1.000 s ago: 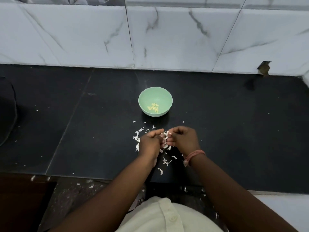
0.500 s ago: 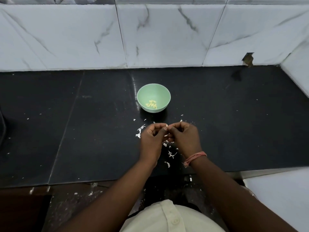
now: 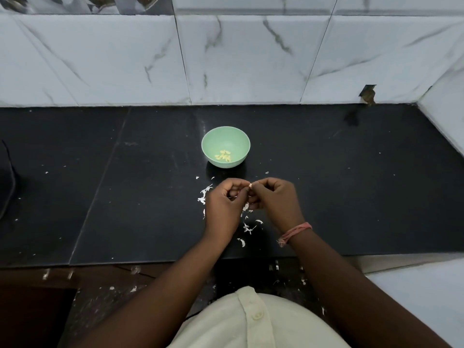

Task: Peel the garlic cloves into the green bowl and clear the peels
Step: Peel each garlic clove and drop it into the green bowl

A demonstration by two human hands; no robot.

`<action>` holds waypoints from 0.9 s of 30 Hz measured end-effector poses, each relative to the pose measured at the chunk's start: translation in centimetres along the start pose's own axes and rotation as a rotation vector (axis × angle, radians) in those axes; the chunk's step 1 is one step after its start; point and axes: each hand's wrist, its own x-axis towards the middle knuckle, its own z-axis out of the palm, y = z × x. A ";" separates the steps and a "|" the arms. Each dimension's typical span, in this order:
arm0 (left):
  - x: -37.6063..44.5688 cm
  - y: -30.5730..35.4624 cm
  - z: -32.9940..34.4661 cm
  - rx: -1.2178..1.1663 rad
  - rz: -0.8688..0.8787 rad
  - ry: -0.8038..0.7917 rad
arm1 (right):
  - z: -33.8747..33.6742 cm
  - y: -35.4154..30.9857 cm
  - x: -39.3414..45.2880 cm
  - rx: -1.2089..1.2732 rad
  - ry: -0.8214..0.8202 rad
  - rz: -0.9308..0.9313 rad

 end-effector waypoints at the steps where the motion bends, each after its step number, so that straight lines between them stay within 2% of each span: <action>1: -0.2 0.1 0.1 0.000 0.002 0.002 | -0.3 0.0 0.0 -0.005 -0.011 -0.006; 11: -0.5 0.6 0.9 -0.042 -0.031 0.038 | -1.7 -0.1 1.2 -0.028 -0.125 -0.056; 27: 0.4 0.5 1.2 -0.280 -0.213 -0.070 | -2.3 0.9 2.4 -0.043 -0.184 -0.090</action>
